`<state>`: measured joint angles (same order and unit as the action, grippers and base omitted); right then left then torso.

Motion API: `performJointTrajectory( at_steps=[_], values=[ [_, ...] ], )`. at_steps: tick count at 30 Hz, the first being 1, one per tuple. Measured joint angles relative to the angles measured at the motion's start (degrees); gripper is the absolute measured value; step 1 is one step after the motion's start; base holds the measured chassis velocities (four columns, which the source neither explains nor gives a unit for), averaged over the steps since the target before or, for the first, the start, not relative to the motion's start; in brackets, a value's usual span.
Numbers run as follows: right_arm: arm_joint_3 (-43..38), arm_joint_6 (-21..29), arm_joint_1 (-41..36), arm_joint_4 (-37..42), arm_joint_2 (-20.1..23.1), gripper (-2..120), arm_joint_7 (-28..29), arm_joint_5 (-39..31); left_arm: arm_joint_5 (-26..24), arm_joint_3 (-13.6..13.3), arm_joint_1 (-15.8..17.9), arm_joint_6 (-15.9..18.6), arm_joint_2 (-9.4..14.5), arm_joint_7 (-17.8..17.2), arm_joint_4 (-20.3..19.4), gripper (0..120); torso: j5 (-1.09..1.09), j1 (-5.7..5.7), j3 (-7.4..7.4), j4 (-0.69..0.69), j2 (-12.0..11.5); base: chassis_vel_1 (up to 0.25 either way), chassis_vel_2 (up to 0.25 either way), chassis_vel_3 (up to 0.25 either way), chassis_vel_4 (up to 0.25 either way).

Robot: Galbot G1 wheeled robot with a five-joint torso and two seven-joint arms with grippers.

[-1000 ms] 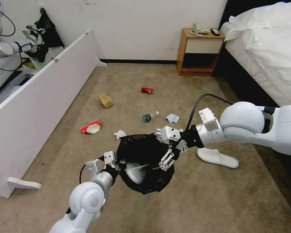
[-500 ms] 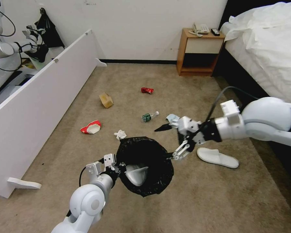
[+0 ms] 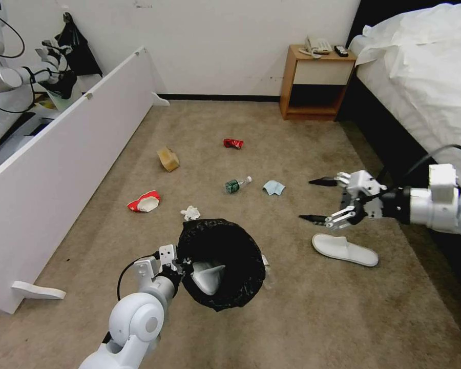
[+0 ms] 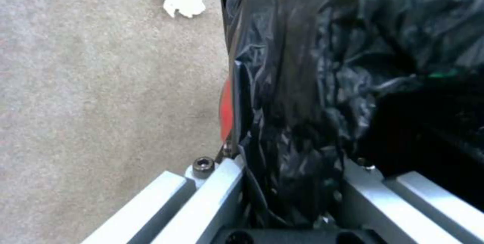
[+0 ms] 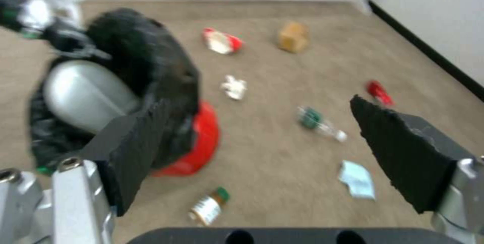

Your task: Pick up the trash bin, then pick up the garbage from the floor and place it into the trash bin.

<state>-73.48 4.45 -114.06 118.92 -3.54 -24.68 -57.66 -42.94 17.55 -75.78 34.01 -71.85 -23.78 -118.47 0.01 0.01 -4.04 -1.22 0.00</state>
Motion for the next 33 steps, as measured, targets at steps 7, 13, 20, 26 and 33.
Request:
performJointTrajectory(
  at_steps=[7, 13, 20, 26, 33],
  values=[
    [3.09, 0.21, 0.78, 0.15, -2.26, 99, 3.58, 1.12, 0.88, -0.12, 0.05, -0.48, -0.54, -0.05, 0.30, 0, -0.01, 0.00, -0.01, 0.01, 0.00, 0.000, 0.000, 0.000, 0.000],
    [5.62, 0.08, 2.88, 0.13, -3.69, 100, 3.71, 1.54, 2.05, -0.05, -0.09, -0.73, -1.02, 0.01, 0.34, 0, 0.00, 0.00, -0.01, 0.01, 0.00, 0.000, 0.000, 0.000, 0.000],
    [6.76, -0.40, 3.80, 2.02, -7.37, 100, 4.71, 3.52, 3.38, 0.37, 0.22, -0.84, -1.75, -0.04, 0.35, 0, -0.02, 0.00, -0.01, 0.00, 0.00, 0.000, 0.000, 0.000, 0.000],
    [7.28, -0.41, 5.01, 4.70, -13.28, 100, 4.94, 5.64, 4.81, 0.62, 0.22, -0.85, -2.56, -0.04, 0.02, 0, -0.02, 0.00, -0.01, 0.00, 0.00, 0.000, 0.000, 0.000, 0.000],
    [8.37, -0.42, 6.38, 7.56, -21.13, 100, 5.10, 10.41, 5.88, 1.48, -0.10, -1.20, -3.43, 0.04, -0.53, 0, -0.02, 0.00, -0.01, 0.00, 0.00, 0.000, 0.000, 0.000, 0.000]
  ],
)
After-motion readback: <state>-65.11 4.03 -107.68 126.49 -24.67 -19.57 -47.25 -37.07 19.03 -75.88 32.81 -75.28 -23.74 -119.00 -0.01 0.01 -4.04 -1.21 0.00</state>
